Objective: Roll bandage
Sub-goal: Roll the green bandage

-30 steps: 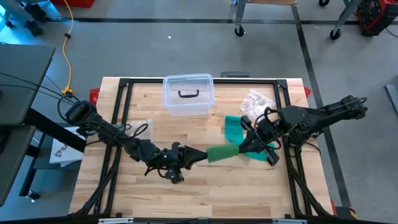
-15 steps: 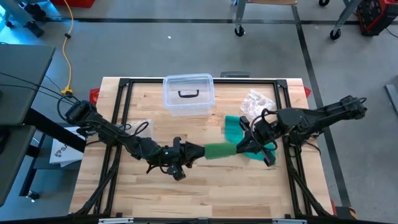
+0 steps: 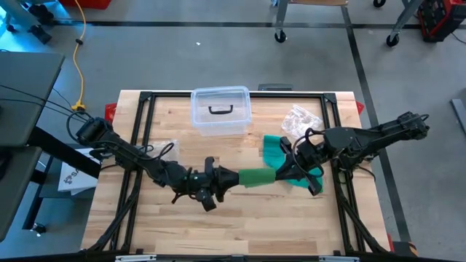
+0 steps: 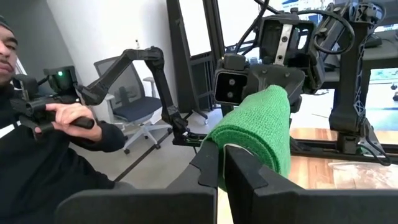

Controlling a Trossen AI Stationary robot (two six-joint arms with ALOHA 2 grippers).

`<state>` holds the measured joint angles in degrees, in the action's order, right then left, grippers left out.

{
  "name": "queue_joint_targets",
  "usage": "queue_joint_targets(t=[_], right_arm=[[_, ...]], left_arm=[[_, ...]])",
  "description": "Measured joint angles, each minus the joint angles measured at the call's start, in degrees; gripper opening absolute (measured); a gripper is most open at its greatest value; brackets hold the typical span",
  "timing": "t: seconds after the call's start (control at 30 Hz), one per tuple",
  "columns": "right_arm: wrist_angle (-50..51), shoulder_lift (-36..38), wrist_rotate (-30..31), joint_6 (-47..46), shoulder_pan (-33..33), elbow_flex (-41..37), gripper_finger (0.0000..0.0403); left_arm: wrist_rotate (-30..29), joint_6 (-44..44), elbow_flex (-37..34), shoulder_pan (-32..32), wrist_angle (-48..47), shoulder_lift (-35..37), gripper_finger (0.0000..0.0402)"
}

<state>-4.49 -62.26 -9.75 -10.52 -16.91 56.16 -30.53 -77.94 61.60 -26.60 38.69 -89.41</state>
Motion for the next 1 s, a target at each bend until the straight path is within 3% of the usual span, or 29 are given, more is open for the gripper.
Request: queue_joint_targets(t=[0.23, 0.43, 0.63, 0.8, 1.0], right_arm=[[0.9, 0.1, 3.0, 1.4, 0.0, 0.0, 0.0018], [4.8, 0.0, 7.8, 4.2, 0.1, 0.1, 0.0104], [12.2, 0.8, 13.8, 6.3, 0.0, 0.1, 0.0177], [18.8, 1.4, 23.7, 7.4, -1.9, 0.0, 0.0184], [21.0, 0.7, 34.2, 11.2, -6.9, -0.1, 0.0185]], left_arm=[[-0.3, 6.7, 0.0, 0.1, 0.1, 0.1, 0.0006], [-4.3, 15.9, -0.1, 0.1, 1.7, 0.5, 0.0006], [-10.2, 19.4, -0.1, -0.5, 1.0, 1.9, 0.0005], [-14.6, 20.2, 0.2, -0.9, 2.6, 4.8, 0.0005], [-15.1, 21.6, 0.0, -0.8, 1.6, 6.7, 0.0005]])
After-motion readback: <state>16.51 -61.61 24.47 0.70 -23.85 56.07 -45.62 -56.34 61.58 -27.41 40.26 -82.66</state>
